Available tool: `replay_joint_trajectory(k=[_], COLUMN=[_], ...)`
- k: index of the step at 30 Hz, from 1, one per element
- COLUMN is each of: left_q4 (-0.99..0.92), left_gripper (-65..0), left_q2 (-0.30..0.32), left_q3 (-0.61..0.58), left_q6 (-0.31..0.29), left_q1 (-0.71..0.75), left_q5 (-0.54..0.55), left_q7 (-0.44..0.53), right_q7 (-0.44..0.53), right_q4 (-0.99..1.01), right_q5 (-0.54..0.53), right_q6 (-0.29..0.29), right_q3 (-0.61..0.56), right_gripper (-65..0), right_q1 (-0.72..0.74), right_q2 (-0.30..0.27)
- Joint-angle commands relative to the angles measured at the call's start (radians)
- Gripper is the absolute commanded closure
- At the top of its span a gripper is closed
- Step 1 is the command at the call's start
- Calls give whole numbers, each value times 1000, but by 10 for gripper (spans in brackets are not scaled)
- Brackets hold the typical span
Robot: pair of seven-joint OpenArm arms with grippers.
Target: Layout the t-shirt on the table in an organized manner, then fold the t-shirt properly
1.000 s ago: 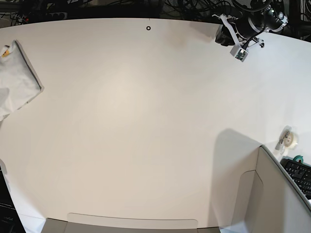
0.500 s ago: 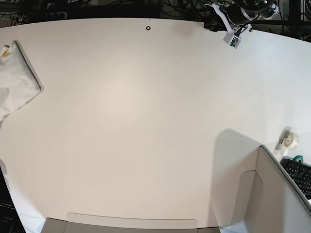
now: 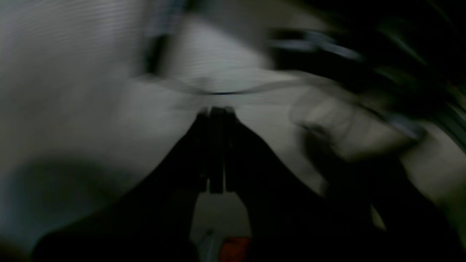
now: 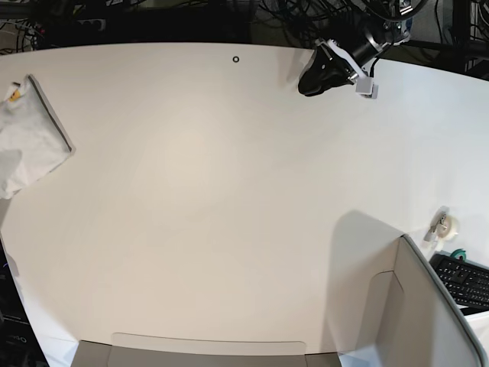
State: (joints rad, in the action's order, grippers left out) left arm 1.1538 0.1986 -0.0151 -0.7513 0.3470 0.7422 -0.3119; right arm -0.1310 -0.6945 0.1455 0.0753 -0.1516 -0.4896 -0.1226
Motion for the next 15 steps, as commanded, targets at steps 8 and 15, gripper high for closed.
replay_joint_trajectory(k=[8, 15], left_q4=[-432, -61], left_gripper=[-85, -89], left_q2=[38, 117], left_q3=[-359, -489], left_q6=[330, 634], left_q1=[-314, -182], left_q5=[-184, -341], left_q7=[-195, -307], right_q7=[-103, -32], right_q4=[203, -184], right_q5=[-60, -28], right_q6=[-2, -30], right_q3=[71, 94], right_gripper=[0, 0], right_q1=[334, -4], right_q2=[174, 21])
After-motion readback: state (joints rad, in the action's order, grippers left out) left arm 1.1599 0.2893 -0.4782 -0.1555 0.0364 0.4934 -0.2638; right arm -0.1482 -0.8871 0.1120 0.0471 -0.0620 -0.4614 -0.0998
